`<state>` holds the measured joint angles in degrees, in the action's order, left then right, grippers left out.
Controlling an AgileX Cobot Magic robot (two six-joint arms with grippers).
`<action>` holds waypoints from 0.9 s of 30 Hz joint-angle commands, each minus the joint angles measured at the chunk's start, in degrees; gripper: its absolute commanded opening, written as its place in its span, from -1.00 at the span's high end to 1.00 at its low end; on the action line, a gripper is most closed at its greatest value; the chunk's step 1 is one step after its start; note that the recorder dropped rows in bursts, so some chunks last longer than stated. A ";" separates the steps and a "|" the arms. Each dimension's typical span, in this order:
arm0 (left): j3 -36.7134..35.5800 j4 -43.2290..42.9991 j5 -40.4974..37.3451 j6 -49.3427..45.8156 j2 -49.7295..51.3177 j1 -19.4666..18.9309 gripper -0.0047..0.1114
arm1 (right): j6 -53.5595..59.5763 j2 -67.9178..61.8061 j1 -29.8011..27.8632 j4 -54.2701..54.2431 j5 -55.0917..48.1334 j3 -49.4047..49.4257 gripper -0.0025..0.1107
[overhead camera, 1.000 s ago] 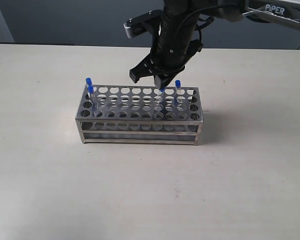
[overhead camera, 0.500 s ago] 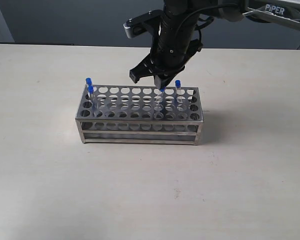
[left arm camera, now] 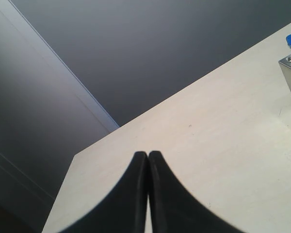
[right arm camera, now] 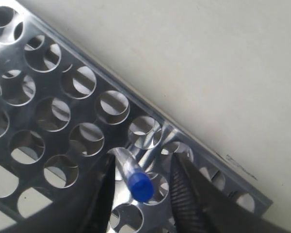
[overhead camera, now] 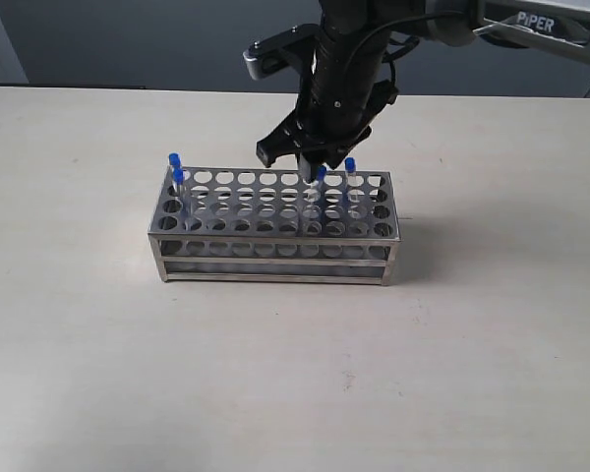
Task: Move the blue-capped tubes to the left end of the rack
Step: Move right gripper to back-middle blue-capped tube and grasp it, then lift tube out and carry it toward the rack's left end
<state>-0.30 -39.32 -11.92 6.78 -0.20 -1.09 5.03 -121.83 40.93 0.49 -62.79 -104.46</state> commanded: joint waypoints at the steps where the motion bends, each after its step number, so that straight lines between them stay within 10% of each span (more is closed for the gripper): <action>1: 0.30 0.04 0.21 0.15 0.20 0.01 0.90 | 0.57 -1.64 -0.26 0.36 0.02 0.25 0.29; 4: 0.30 0.04 0.21 0.15 0.20 0.01 0.90 | 0.41 -2.19 -0.26 0.25 0.34 0.25 0.32; 9: 0.30 0.04 0.21 0.15 0.20 0.01 0.90 | 0.41 -2.11 -0.26 0.39 0.08 0.25 0.98; 27: 0.30 0.04 0.21 0.15 0.20 0.01 0.90 | 0.52 9.19 -0.14 -0.49 -4.09 0.14 0.95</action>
<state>-0.30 -39.32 -11.92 6.78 -0.20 -1.09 5.21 -114.50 40.93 -0.39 -66.41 -104.46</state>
